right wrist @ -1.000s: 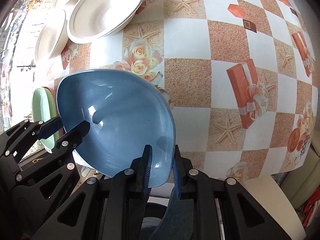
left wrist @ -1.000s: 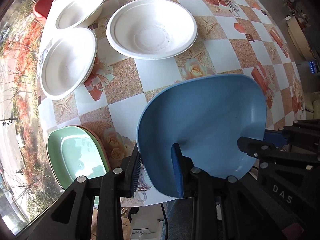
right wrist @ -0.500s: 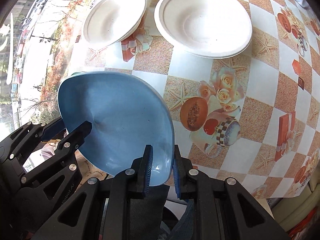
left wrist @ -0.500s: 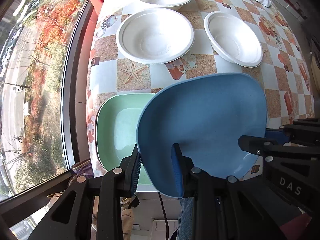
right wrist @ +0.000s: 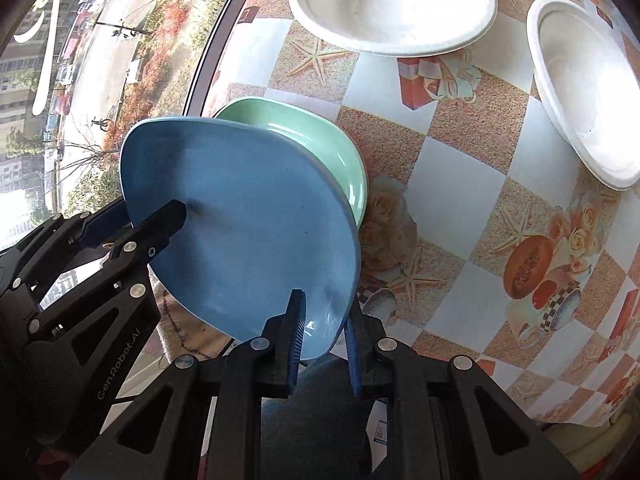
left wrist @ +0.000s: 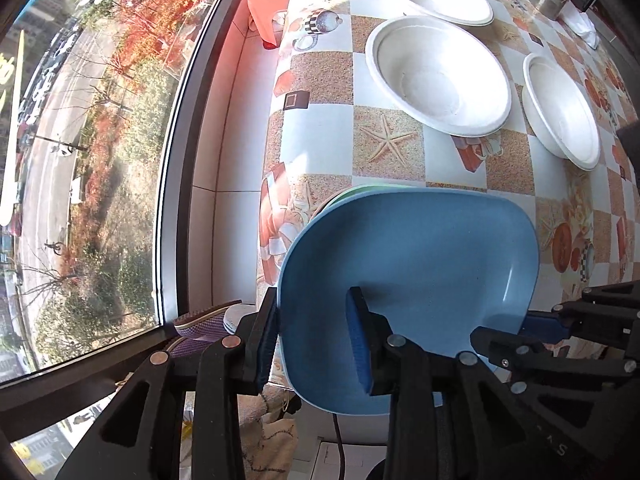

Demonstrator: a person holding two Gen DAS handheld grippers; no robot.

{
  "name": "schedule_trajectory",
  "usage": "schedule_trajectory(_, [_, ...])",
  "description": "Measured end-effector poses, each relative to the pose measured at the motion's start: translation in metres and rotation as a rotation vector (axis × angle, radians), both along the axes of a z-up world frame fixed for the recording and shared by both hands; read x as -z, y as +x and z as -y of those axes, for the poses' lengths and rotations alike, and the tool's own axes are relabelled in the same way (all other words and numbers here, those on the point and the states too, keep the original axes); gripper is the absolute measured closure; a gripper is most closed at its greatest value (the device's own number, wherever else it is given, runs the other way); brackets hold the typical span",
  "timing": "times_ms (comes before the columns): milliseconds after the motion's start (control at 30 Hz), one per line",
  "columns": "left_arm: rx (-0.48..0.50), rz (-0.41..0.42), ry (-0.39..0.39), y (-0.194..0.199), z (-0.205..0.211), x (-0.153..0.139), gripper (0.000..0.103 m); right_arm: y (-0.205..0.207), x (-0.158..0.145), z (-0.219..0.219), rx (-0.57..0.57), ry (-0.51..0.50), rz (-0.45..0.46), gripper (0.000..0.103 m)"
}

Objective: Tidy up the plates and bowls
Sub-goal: 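Carry the blue plate with both tools onto the green plate, then open both tools to release the blue plate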

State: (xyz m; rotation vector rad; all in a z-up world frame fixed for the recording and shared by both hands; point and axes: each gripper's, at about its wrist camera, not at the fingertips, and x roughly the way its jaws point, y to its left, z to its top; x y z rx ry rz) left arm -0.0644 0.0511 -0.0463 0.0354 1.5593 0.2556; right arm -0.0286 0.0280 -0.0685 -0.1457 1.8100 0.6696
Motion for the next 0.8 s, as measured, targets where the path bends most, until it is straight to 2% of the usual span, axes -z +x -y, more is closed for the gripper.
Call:
schedule_trajectory(33, [-0.001, 0.000, -0.014, 0.000, 0.000, -0.002, 0.057, 0.000, 0.002, -0.002, -0.001, 0.003, -0.002, 0.081])
schedule_trajectory(100, [-0.013, -0.003, -0.012, 0.000, 0.000, -0.001, 0.031, 0.000, 0.008, -0.004, 0.011, 0.014, -0.012, 0.081])
schedule_trajectory(167, [-0.018, 0.007, 0.011, 0.001, -0.001, -0.001, 0.029, 0.006, 0.009, 0.000, 0.025, 0.010, -0.017, 0.081])
schedule_trajectory(200, [-0.017, 0.007, 0.005, 0.002, -0.002, 0.000, 0.026, 0.006, 0.008, 0.006, 0.036, 0.000, -0.008, 0.072])
schedule_trajectory(233, [-0.018, 0.004, -0.012, 0.005, -0.004, 0.001, 0.025, 0.011, 0.008, 0.013, 0.050, -0.014, 0.008, 0.052])
schedule_trajectory(300, [-0.020, 0.007, -0.036, 0.007, -0.004, 0.000, 0.024, 0.026, 0.003, 0.035, 0.092, -0.014, 0.032, 0.025])
schedule_trajectory(600, [0.064, 0.046, -0.116, 0.037, 0.031, -0.025, 0.024, 0.052, 0.003, 0.125, 0.379, -0.134, 0.056, 0.024])
schedule_trajectory(800, [0.149, 0.068, -0.133, 0.063, 0.071, -0.031, 0.024, 0.067, 0.003, 0.177, 0.532, -0.200, 0.071, 0.024])
